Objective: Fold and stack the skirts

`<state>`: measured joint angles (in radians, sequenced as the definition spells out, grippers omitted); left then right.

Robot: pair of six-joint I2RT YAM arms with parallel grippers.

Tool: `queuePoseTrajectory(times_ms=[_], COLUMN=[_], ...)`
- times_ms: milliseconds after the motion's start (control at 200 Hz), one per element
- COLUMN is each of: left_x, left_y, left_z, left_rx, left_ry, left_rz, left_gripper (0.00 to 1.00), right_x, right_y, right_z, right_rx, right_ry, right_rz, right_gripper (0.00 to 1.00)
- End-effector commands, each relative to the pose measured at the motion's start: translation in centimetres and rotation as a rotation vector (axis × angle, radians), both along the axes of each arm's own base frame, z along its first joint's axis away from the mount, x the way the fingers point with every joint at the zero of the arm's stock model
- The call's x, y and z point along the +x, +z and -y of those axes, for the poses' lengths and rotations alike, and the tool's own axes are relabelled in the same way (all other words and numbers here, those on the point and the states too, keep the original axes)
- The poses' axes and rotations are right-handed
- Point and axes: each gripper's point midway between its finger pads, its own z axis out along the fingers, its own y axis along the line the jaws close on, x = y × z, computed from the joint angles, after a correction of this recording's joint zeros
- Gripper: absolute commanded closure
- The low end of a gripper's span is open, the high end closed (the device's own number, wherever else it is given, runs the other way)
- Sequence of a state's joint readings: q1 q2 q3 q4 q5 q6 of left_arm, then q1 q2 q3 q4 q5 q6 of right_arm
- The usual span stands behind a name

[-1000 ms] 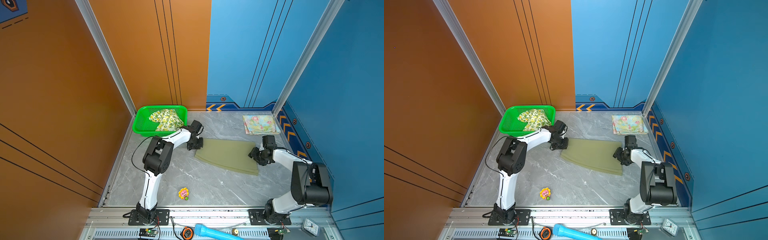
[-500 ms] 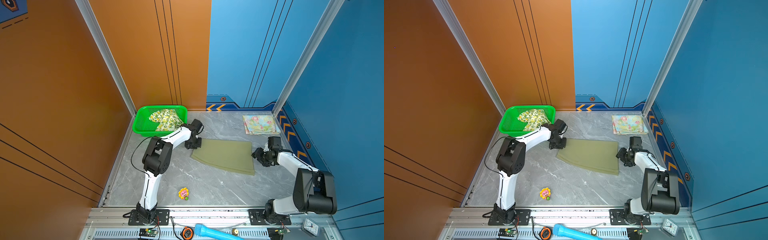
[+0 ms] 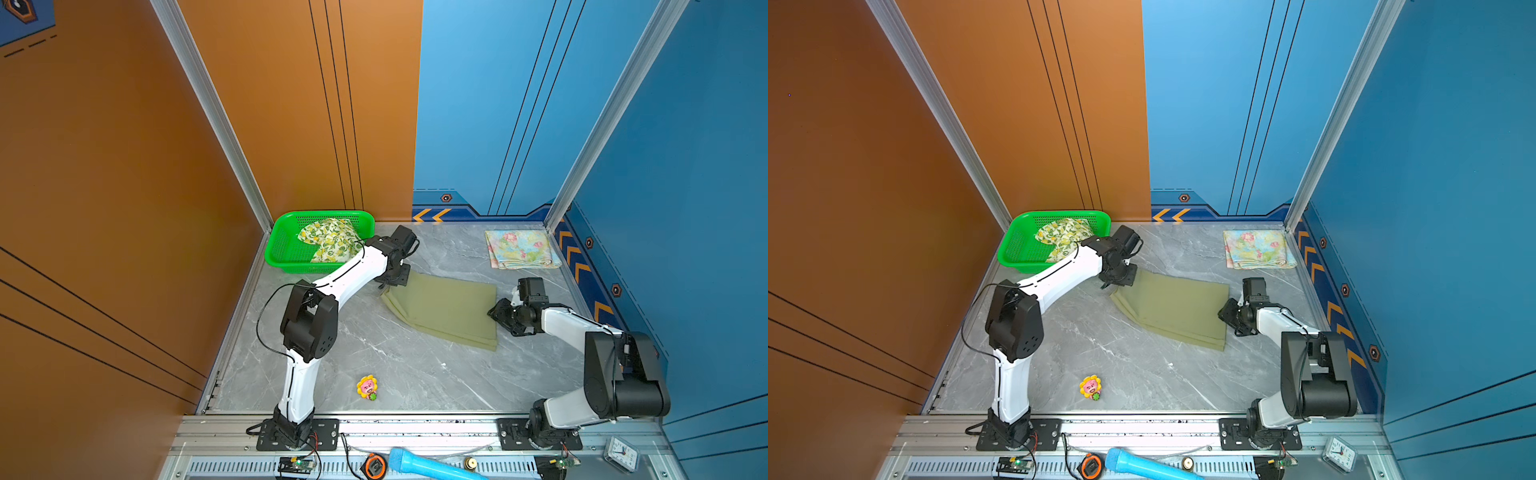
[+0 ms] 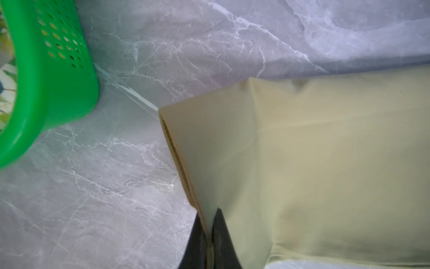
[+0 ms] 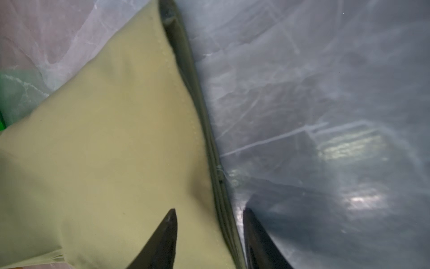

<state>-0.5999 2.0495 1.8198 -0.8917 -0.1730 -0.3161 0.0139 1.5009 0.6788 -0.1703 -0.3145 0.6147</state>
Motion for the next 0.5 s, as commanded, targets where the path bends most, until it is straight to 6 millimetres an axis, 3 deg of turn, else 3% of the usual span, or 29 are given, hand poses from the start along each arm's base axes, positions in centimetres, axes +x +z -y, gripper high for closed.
queuePoseTrajectory(times_ms=[0, 130, 345, 496], left_x=[-0.1, -0.4, -1.8, -3.2], left_y=[2.7, 4.5, 6.2, 6.0], left_z=[0.0, 1.7, 5.8, 9.0], left_rx=[0.101, 0.147, 0.16, 0.138], left_ry=[-0.047, -0.101, -0.197, -0.261], left_rz=[0.071, 0.125, 0.172, 0.166], left_gripper=[1.0, 1.0, 1.0, 1.0], right_x=[0.0, 0.2, 0.3, 0.7], right_y=[-1.2, -1.8, -2.1, -2.0], right_z=[-1.1, -2.3, -4.0, -4.9], right_rx=[0.025, 0.039, 0.046, 0.049], right_ry=[-0.01, -0.007, -0.016, -0.032], right_rz=[-0.003, 0.005, 0.03, 0.056], right_gripper=[0.61, 0.76, 0.82, 0.83])
